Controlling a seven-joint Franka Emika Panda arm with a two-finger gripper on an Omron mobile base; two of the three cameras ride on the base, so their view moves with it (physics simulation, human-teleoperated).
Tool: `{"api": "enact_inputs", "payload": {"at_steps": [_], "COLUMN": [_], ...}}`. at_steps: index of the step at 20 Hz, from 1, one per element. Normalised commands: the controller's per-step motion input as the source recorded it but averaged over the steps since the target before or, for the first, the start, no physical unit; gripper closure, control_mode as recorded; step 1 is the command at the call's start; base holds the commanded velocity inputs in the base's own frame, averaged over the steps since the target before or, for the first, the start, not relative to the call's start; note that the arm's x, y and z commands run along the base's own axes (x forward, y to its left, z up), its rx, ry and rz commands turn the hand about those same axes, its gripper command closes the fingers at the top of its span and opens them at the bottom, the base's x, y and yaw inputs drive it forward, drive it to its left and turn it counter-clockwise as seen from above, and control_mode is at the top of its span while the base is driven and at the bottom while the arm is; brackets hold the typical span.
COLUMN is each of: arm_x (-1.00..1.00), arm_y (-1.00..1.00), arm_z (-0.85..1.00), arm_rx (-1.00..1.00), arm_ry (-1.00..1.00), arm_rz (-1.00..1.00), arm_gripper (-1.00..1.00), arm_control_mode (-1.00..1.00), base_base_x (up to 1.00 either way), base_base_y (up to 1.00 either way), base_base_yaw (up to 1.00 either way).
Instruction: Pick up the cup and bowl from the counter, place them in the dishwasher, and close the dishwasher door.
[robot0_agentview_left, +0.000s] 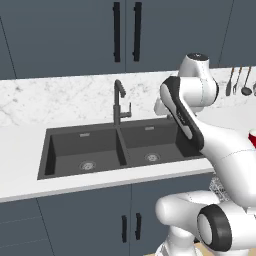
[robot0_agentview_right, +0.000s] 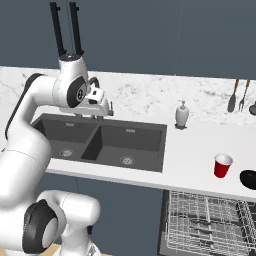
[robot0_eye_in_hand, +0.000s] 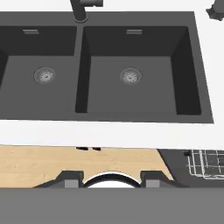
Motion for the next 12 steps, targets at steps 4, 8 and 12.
{"api": "enact_inputs", "payload": {"at_steps": [4,8,12], "arm_x": [-0.28,-0.61,-0.39], "arm_y": [0.00,0.00,0.00], "arm_z": [-0.01,-0.26,-0.17], "arm_rx": [0.00,0.00,0.00], "arm_ry": [-0.03,0.08,0.08], "arm_rz": [0.00,0.00,0.00], "arm_gripper": [-1.00,-1.00,-1.00], "arm_control_mode": [-1.00,-1.00,-1.00], "base_base_x": [0.00,0.00,0.00], "base_base_y": [0.00,0.00,0.00], "base_base_yaw": [0.00,0.00,0.00]}}
